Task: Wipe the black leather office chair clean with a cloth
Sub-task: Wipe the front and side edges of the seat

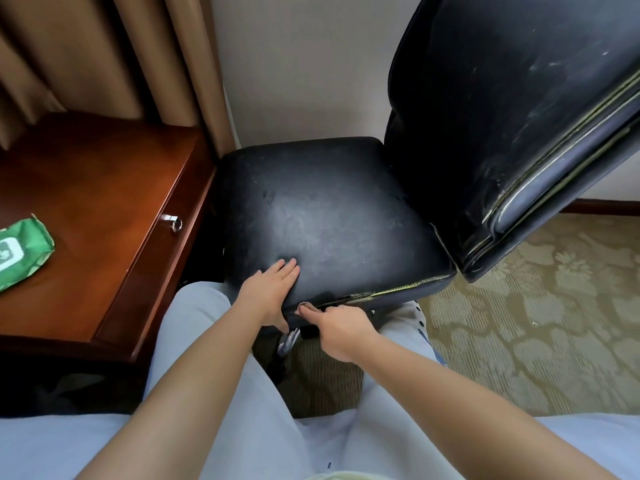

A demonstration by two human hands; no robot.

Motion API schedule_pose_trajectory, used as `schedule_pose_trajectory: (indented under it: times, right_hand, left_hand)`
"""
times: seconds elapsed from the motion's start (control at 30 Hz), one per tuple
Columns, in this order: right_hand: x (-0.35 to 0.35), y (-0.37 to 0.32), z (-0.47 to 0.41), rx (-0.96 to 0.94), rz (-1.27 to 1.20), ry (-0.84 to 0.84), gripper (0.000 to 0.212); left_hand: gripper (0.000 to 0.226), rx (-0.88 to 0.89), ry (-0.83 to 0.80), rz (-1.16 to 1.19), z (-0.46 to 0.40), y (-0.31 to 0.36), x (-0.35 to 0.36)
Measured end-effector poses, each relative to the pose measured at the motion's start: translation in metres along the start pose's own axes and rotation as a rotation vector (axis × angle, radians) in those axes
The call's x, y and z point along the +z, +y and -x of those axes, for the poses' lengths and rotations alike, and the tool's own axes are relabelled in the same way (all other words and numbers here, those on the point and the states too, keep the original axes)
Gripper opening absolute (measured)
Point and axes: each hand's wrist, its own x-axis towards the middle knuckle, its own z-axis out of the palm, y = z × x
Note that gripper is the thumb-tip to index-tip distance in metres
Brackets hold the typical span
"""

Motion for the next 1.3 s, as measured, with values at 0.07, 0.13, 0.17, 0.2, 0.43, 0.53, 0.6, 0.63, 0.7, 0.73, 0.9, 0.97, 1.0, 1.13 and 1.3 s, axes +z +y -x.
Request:
schedule_pose_trajectory:
  times: [0.07,0.13,0.17,0.2,0.43,0.53,0.6,0.63,0.7,0.73,0.9,0.97,1.0,1.13,1.3]
  right_hand:
    - [-0.002,0.005,-0.001,0.007,-0.001,-0.012,0.06]
    - [-0.007,0.02,0.0,0.077,-0.036,0.006,0.056]
    - [-0.011,0.028,0.001,0.107,-0.062,0.021,0.053]
    - [-0.013,0.034,0.001,0.127,-0.103,0.048,0.049]
    - [-0.022,0.025,-0.02,0.109,-0.563,0.378,0.042]
    - [-0.026,0.02,-0.028,0.119,-0.544,0.433,0.043]
    - [-0.021,0.02,-0.031,0.162,-0.286,0.381,0.047]
    - [-0.017,0.02,-0.031,0.181,-0.179,0.343,0.051]
    - [-0.009,0.018,-0.032,0.162,-0.038,0.324,0.054]
    - [-0.008,0.016,-0.032,0.141,0.014,0.341,0.054]
    - [-0.009,0.015,-0.03,0.005,0.039,0.251,0.058]
    - [-0.006,0.016,-0.034,-0.036,-0.073,0.23,0.059]
    - [-0.004,0.016,-0.036,-0.057,-0.139,0.225,0.058]
    - [0.006,0.02,-0.031,-0.104,-0.091,0.102,0.072]
    - [0.01,0.016,-0.031,-0.127,0.086,0.094,0.069]
  left_hand:
    - [0.124,0.006,-0.023,0.001,0.0,0.0,-0.003]
    - [0.125,0.012,-0.041,0.005,0.0,-0.002,-0.005]
    - [0.125,0.011,-0.048,0.006,0.001,-0.003,-0.006]
    - [0.125,0.009,-0.054,0.005,0.001,-0.003,-0.006]
    - [0.121,0.009,-0.06,0.058,-0.002,-0.002,-0.008]
    - [0.12,0.009,-0.056,0.076,-0.001,-0.005,-0.008]
    - [0.12,0.014,-0.051,0.068,0.0,-0.006,-0.007]
    - [0.12,0.017,-0.049,0.061,0.0,-0.007,-0.007]
    - [0.121,0.02,-0.045,0.05,-0.002,-0.007,-0.006]
    - [0.121,0.02,-0.044,0.05,-0.003,-0.007,-0.007]
    - [0.121,0.015,-0.043,0.055,-0.002,-0.007,-0.008]
    - [0.12,0.014,-0.044,0.061,-0.002,-0.007,-0.008]
    - [0.12,0.013,-0.044,0.063,-0.002,-0.007,-0.008]
    - [0.119,0.006,-0.042,0.066,-0.003,-0.006,-0.008]
    - [0.118,-0.001,-0.046,0.059,-0.003,-0.004,-0.007]
